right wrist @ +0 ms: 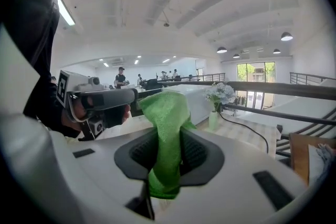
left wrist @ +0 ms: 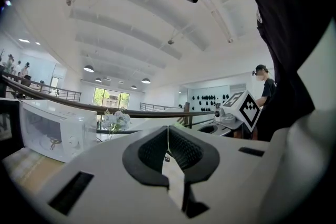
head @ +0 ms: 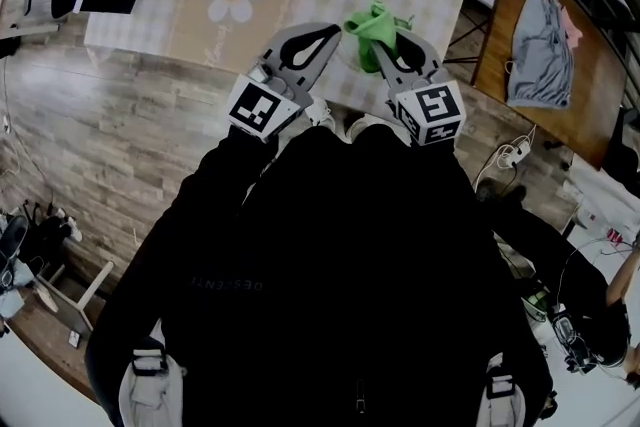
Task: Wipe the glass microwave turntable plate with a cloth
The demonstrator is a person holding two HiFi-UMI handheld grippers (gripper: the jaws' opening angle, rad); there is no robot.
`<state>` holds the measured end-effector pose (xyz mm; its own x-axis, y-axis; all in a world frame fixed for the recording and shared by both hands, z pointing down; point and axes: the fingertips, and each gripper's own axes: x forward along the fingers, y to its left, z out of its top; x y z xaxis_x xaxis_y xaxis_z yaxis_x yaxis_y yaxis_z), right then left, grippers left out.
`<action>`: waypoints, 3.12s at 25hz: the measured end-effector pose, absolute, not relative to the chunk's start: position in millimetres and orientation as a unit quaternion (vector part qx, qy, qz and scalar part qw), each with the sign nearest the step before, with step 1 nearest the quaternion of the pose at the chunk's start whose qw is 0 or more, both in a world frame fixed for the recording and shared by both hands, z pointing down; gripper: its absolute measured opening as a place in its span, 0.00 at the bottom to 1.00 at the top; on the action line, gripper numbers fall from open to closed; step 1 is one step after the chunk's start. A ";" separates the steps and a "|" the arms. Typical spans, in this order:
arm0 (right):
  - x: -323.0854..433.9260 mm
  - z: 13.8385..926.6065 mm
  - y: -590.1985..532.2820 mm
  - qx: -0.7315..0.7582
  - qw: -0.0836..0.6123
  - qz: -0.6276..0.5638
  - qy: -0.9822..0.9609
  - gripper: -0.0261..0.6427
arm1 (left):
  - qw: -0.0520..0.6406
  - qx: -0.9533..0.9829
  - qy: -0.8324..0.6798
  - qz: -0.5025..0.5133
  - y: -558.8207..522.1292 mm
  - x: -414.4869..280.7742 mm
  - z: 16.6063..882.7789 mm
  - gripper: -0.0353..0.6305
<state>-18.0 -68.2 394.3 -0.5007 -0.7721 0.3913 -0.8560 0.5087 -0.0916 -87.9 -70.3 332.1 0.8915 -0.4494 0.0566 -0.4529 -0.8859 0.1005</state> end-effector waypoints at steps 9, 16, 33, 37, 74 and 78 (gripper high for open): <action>-9.8 460.3 -111.7 0.451 0.228 0.140 -0.852 0.19 | 0.069 0.959 -0.273 0.039 -86.8 -81.7 372.7 0.09; -20.1 505.1 -133.2 0.423 0.275 0.149 -0.850 0.20 | 0.073 0.949 -0.300 0.054 -104.0 -84.0 398.6 0.09; -15.5 591.8 -183.6 0.377 0.395 0.127 -0.828 0.20 | 0.084 0.938 -0.330 0.060 -139.3 -87.9 455.8 0.09; -9.6 608.9 -201.3 0.374 0.425 0.104 -0.817 0.20 | 0.089 0.934 -0.340 0.064 -148.0 -90.8 468.4 0.09; -73.4 664.2 -122.0 0.243 0.489 0.132 -0.827 0.18 | 0.106 0.926 -0.356 0.075 -132.9 -112.2 482.2 0.09; -80.5 663.4 -107.0 0.234 0.489 0.133 -0.830 0.18 | 0.106 0.926 -0.354 0.077 -126.6 -111.2 481.7 0.09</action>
<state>-80.5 -107.0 663.4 -0.4121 -0.2577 0.8739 -0.5188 0.8549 0.0074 -111.2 -126.6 481.7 0.7379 -0.6390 0.2173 -0.6715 -0.7274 0.1412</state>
